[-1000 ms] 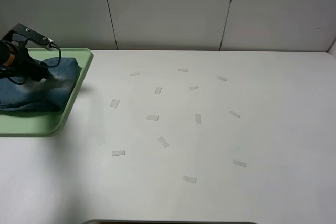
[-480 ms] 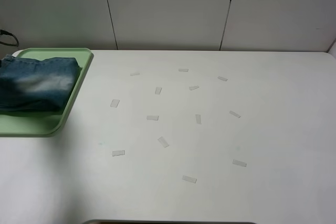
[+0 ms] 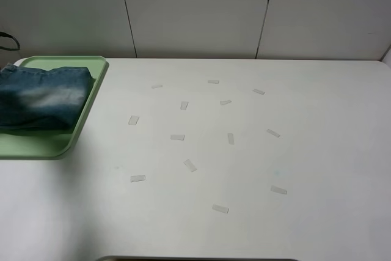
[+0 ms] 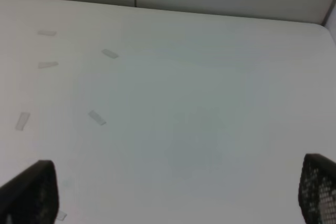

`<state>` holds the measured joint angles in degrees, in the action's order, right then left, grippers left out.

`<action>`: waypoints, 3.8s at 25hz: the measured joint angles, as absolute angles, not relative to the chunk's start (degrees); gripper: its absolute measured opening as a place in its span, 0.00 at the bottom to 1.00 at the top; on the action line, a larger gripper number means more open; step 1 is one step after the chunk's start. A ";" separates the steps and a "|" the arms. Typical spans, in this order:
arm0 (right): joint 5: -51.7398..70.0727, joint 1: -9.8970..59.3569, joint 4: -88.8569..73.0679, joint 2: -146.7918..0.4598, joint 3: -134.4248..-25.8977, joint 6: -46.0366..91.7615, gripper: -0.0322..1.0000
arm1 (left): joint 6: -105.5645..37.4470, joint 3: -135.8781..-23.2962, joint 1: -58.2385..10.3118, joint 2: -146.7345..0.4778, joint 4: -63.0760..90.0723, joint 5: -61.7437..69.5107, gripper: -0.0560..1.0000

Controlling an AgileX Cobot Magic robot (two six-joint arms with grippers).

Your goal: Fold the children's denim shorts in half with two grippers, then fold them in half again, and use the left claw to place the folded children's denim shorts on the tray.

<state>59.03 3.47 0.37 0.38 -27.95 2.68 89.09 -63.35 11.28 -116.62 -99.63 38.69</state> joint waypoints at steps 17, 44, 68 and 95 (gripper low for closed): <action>59.03 3.47 0.37 0.38 -27.95 2.68 0.70 | 87.98 -58.31 11.28 -80.09 -99.56 -9.11 0.80; 59.03 3.47 0.37 0.38 -27.95 2.68 0.70 | 0.00 -32.63 11.28 -17.63 -11.52 11.91 0.80; 59.03 3.47 0.37 0.38 -27.95 2.68 0.70 | -3.86 -32.41 3.11 0.15 2.57 64.89 0.80; 58.98 3.47 0.37 0.38 -27.95 2.68 0.70 | -0.54 -27.95 3.11 0.17 1.20 61.27 0.80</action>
